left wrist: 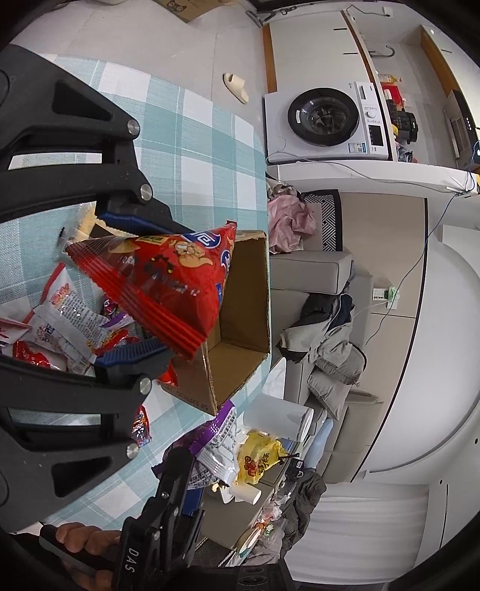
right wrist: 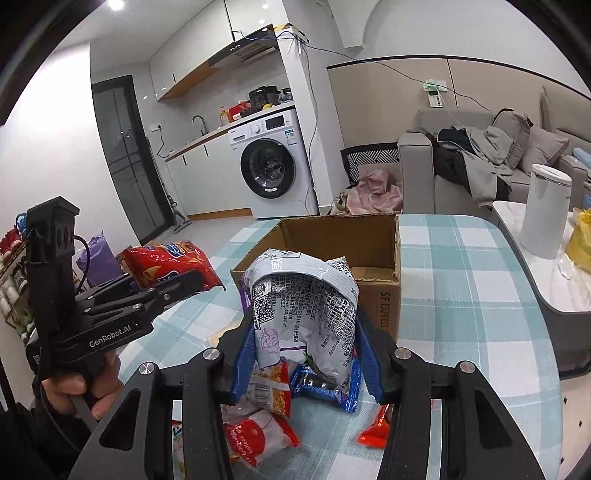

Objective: Organize snacks
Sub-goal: 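Lift both held bags and carry them over the cardboard box, then open both grippers to drop the bags into the box, then withdraw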

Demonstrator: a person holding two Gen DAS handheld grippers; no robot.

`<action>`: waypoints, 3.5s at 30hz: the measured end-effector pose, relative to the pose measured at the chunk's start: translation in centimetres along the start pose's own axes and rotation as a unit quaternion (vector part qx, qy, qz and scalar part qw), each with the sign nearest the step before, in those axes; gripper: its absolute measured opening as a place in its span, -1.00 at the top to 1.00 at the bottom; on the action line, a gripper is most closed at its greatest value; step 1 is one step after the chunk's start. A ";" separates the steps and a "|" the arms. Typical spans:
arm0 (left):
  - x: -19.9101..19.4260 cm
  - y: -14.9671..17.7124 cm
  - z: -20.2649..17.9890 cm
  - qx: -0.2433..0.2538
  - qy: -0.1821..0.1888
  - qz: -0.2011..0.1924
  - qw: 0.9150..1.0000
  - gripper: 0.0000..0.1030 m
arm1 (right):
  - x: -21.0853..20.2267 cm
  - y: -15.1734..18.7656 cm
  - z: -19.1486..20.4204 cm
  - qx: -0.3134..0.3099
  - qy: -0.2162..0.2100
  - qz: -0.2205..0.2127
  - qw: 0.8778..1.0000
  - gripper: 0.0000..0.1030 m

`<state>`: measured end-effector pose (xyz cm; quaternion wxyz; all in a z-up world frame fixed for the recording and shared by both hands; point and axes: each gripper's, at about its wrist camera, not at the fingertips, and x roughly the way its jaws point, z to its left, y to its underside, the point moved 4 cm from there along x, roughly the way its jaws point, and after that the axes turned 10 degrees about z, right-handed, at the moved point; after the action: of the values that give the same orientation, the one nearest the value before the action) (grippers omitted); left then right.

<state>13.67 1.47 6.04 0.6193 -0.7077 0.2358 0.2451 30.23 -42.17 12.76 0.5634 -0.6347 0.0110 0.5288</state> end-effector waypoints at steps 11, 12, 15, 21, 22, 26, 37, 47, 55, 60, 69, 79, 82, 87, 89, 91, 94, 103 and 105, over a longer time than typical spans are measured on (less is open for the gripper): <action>2.9 -2.0 -0.3 0.002 -0.001 0.008 1.000 0.10 | 1.3 -1.8 -0.9 0.003 0.005 0.008 1.000 0.05; 3.1 -2.1 -0.3 0.003 -0.002 0.009 1.000 0.10 | 1.4 -2.0 -0.9 0.003 0.006 0.008 1.000 0.05; 3.6 -2.3 -0.2 0.002 -0.001 0.010 1.000 0.10 | 2.0 -2.4 -1.1 0.002 0.004 0.012 1.000 0.05; 5.7 -3.5 -0.1 0.006 -0.003 0.017 1.000 0.10 | 3.4 -3.3 -1.5 0.009 0.001 0.022 1.000 0.04; 6.1 -3.6 -0.1 0.006 -0.003 0.019 1.000 0.10 | 3.6 -3.4 -1.5 0.010 0.001 0.024 1.000 0.04; 7.6 -4.2 0.2 0.005 -0.005 0.026 1.000 0.10 | 4.5 -3.9 -2.0 0.017 0.003 0.029 0.999 0.04; 10.9 -5.7 1.3 -0.004 -0.006 0.035 0.999 0.10 | 6.7 -5.7 -2.9 0.028 0.009 0.036 0.999 0.04; 13.2 -7.0 1.0 0.007 -0.013 0.037 0.999 0.10 | 9.1 -6.7 -3.4 0.034 0.009 0.048 0.998 0.04; 15.0 -7.0 0.9 0.008 -0.019 0.050 0.999 0.10 | 10.2 -7.0 -4.3 0.048 0.009 0.055 0.997 0.04; 16.3 -6.7 1.1 0.002 -0.018 0.068 0.998 0.10 | 10.4 -7.0 -4.4 0.047 0.019 0.051 0.997 0.01; 15.3 -6.2 1.1 0.017 -0.033 0.064 0.997 -0.23 | 8.9 -6.9 -3.8 0.026 0.028 0.026 0.999 -0.14; 11.7 -5.5 1.4 0.008 -0.044 0.044 0.998 -0.87 | 6.2 -6.3 -3.8 0.016 0.021 0.011 1.000 -0.97; 10.5 -4.9 1.3 0.012 -0.046 0.038 0.998 -0.99 | 5.5 -5.6 -3.7 0.009 0.030 0.011 0.999 -0.99; 8.8 -3.6 1.1 0.017 -0.046 0.039 0.998 -0.99 | 4.8 -4.5 -3.9 0.020 0.027 0.013 0.999 -0.99; 8.3 -3.1 1.0 0.019 -0.045 0.040 0.998 -0.99 | 4.4 -4.1 -4.0 0.023 0.030 0.013 0.999 -0.99; 7.6 -2.7 1.0 0.022 -0.050 0.038 0.998 -0.99 | 4.0 -3.6 -4.1 0.027 0.032 0.011 0.999 -0.99; 6.7 -2.1 1.0 0.023 -0.051 0.033 0.998 -0.99 | 3.7 -2.9 -4.4 0.033 0.034 0.014 0.999 -0.99; 4.9 -0.2 0.8 0.027 -0.057 0.033 0.997 -0.99 | 3.1 -1.3 -4.9 0.046 0.036 0.020 0.998 -0.99; 4.7 0.2 0.9 0.023 -0.055 0.035 0.998 -0.99 | 3.1 -0.9 -4.9 0.045 0.038 0.024 0.998 -0.99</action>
<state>17.14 2.22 2.76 0.6385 -0.6698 0.2317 0.2999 35.34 -43.62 10.35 0.5781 -0.6277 0.0713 0.5164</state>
